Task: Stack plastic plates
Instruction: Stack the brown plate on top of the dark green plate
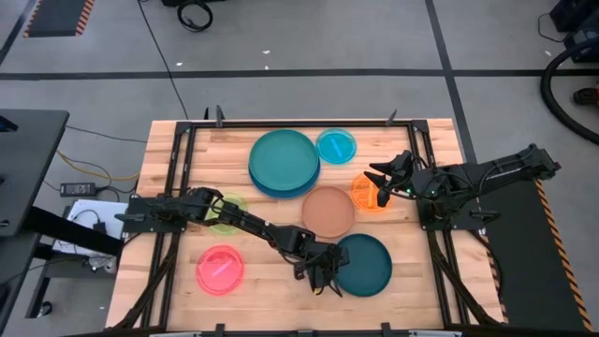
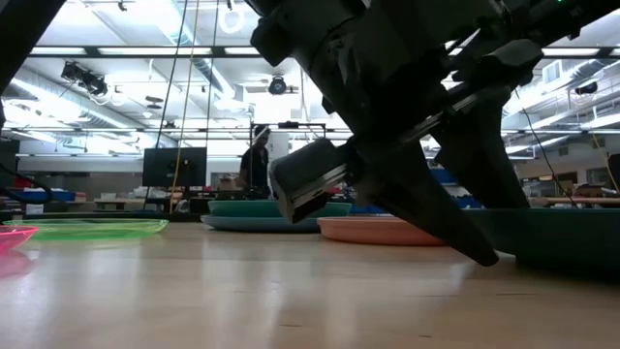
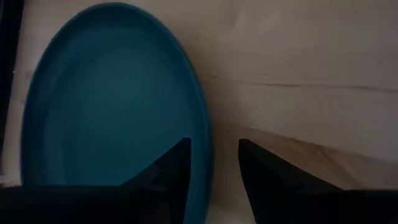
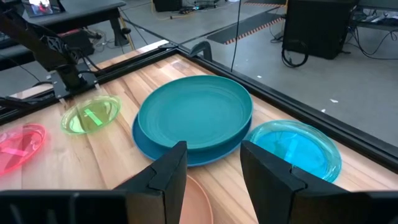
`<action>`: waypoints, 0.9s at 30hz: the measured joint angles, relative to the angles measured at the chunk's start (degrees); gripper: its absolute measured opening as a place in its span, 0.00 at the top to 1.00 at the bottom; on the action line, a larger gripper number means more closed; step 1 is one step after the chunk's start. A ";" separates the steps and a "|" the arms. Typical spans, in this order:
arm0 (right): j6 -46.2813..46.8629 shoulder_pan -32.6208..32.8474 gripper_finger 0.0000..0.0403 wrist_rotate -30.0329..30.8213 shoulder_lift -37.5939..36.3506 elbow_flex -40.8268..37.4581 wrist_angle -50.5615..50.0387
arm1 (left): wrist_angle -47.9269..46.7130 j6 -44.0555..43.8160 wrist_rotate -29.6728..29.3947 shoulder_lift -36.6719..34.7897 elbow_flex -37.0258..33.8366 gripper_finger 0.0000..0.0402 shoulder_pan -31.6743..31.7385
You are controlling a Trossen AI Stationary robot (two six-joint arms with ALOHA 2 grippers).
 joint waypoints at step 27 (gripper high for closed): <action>0.32 -0.01 0.60 0.02 0.00 -0.02 0.31 | 0.36 -1.27 -0.12 -0.04 0.00 0.67 0.27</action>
